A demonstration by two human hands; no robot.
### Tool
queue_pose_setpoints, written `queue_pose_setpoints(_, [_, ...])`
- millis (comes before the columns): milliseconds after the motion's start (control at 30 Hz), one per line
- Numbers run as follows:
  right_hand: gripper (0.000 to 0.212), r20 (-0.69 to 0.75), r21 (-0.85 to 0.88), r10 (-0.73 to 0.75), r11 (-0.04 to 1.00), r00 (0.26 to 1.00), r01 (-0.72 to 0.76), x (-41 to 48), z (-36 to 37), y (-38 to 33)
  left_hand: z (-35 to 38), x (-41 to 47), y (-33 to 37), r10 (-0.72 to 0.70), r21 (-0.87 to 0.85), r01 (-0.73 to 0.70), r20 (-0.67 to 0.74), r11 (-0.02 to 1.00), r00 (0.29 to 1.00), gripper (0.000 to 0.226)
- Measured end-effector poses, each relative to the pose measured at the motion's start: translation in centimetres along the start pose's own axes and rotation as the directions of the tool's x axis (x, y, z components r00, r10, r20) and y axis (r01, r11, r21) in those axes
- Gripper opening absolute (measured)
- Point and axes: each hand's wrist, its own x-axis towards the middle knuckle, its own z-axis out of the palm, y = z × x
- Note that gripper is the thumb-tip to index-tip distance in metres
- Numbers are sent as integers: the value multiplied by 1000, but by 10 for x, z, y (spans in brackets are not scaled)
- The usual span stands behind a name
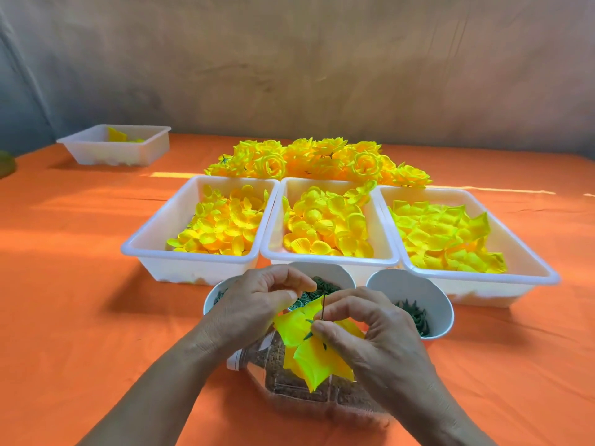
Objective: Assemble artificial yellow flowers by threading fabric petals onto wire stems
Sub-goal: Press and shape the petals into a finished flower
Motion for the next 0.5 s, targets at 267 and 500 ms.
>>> queue_pose_setpoints(267, [13,-74,133,-55,989,996,65,16,-14,-29,-4,4,4,-19,-236,16,-11,972,1000,22])
queue_pose_setpoints(500, [8,-99,652,-17,754,995,78,57,-47,-72,-13,16,4,-81,-424,25,-114,905,990,22])
